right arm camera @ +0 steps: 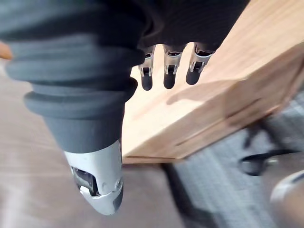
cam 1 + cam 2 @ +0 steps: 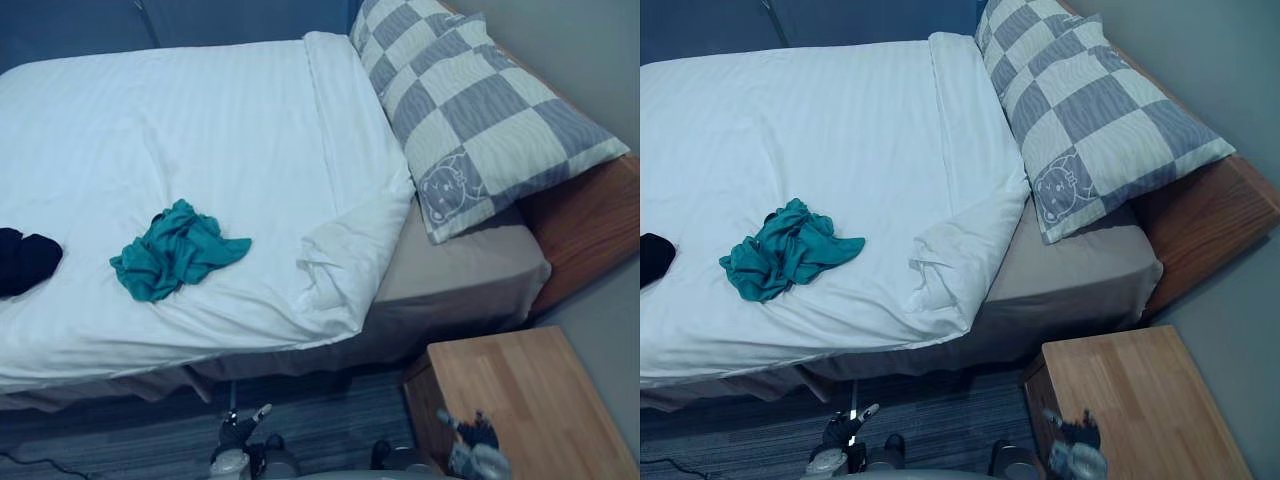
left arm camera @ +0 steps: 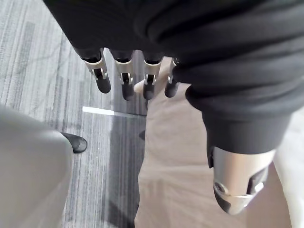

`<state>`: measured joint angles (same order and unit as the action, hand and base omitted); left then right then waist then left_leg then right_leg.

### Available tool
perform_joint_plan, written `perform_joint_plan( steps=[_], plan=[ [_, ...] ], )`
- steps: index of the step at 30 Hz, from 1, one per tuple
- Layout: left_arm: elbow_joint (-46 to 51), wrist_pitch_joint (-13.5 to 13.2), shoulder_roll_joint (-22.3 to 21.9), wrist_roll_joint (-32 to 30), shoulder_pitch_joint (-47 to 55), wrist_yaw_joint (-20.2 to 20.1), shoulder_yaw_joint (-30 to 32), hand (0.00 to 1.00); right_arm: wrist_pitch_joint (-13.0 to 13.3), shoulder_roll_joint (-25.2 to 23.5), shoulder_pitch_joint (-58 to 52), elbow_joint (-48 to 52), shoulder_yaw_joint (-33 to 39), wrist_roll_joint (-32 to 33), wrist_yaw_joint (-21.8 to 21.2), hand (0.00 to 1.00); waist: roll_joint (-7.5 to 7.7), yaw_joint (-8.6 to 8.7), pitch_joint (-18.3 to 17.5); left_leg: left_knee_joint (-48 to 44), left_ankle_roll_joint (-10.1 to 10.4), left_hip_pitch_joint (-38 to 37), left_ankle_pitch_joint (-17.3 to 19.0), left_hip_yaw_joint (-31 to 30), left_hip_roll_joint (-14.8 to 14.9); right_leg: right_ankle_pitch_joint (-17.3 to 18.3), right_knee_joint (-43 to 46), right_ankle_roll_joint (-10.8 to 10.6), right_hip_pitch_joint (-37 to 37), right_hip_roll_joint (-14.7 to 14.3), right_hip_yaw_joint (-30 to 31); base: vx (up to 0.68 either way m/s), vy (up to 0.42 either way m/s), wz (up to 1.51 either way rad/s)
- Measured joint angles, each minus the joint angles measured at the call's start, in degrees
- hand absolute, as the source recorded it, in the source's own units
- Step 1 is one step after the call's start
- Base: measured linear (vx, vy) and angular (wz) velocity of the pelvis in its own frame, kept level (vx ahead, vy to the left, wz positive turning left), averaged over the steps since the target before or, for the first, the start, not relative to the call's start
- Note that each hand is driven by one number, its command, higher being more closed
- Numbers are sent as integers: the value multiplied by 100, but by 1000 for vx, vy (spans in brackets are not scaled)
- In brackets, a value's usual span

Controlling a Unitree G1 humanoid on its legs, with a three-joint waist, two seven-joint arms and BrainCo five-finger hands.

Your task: Tidy the bed and pick cloth on bed and put in laundry

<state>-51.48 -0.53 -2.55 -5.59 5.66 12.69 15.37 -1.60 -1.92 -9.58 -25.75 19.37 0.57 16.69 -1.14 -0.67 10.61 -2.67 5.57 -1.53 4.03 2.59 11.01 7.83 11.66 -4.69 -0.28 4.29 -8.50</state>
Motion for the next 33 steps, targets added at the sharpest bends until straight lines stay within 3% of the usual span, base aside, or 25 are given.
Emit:
perform_joint_plan(
  steps=[2, 3, 4, 5, 7, 10, 14, 16, 21, 25, 26, 33],
  plan=[
    [34, -5, 4, 16, 51, 9, -2, 0, 7, 41, 11, 995, 62, -186, 326, 0, 117, 2, -6, 8, -417, 70, 200, 840, 22, -23, -179, -39, 15, 221, -113, -10, 58, 60],
    [35, -5, 3, 17, 57, 14, -6, 0, 32, 191, 76, 1760, 211, -420, 528, 0, 49, 14, -21, -182, -502, 166, 88, 1400, 147, -18, -202, -52, 17, 316, -137, 43, 102, 76],
    [30, -5, -3, 16, 66, 17, -32, 0, 37, 277, 135, 1980, 276, -489, 580, 0, -8, 6, -31, -204, -488, 197, -74, 1455, 173, -16, -169, -91, 16, 310, -124, 56, 117, 60],
    [41, -17, 10, 19, 114, 16, -181, 0, 41, 502, 359, 2283, 330, -798, 653, 0, -86, -21, -75, -143, -120, 207, -498, 1355, 166, -31, -124, -182, 11, 311, -88, 57, 134, 26],
    [49, -19, 281, -121, 98, -29, -440, 0, 68, 871, 990, 2368, 186, -1286, 668, 0, 14, -20, -109, 164, 96, 151, -669, 1289, -13, -123, -190, -211, 11, 421, -57, 69, 149, 21],
    [163, -38, 483, -194, 77, -71, -649, 0, 56, 1508, 1671, 2371, -240, -1603, 557, 0, 199, -23, -18, 393, 63, 197, -814, 1187, -139, -253, -344, -203, -8, 470, 45, 67, 82, 23],
    [167, -99, 620, -199, -2, -136, -831, 0, 137, 2338, 3061, 2093, -1369, -1877, 325, 0, 181, -49, 182, 381, 49, 331, -828, 1144, -181, -287, -406, -207, -93, 489, 193, 14, 31, 7],
    [223, -123, 688, -196, -151, -132, -913, 0, 179, 2724, 3999, 1757, -2040, -1928, 171, 0, 108, -72, 523, 319, 27, 577, -895, 963, -175, -311, -383, -207, -209, 480, 60, -58, -18, 29],
    [430, -226, 805, -167, -399, 5, -1106, 0, 128, 3155, 5155, 779, -2638, -1920, -17, 0, 8, -349, 1164, 65, 8, 1026, -925, 624, -175, -318, -269, -204, -398, 487, -160, -66, 0, 32],
    [356, -192, 861, -139, -413, 95, -1157, 0, 114, 3174, 5478, 285, -2747, -1916, -51, 0, -12, -507, 1510, -35, 4, 1228, -932, 412, -194, -318, -244, -203, -436, 490, -258, -33, 17, 29],
    [348, -164, 860, -116, -388, 141, -1226, 0, 103, 3171, 5475, 169, -2846, -1915, -61, 100, -18, -512, 1515, -31, -3, 1318, -967, 342, -207, -318, -224, -202, -492, 490, -268, -12, 20, 29],
    [225, -94, 949, -112, -467, 198, -1519, 0, 127, 2966, 5181, -935, -3093, -2056, -277, 100, -80, -628, 1617, -23, -3, 1504, -1047, 148, -219, -291, -77, -176, -631, 488, -412, -23, 11, 14]
  ],
)
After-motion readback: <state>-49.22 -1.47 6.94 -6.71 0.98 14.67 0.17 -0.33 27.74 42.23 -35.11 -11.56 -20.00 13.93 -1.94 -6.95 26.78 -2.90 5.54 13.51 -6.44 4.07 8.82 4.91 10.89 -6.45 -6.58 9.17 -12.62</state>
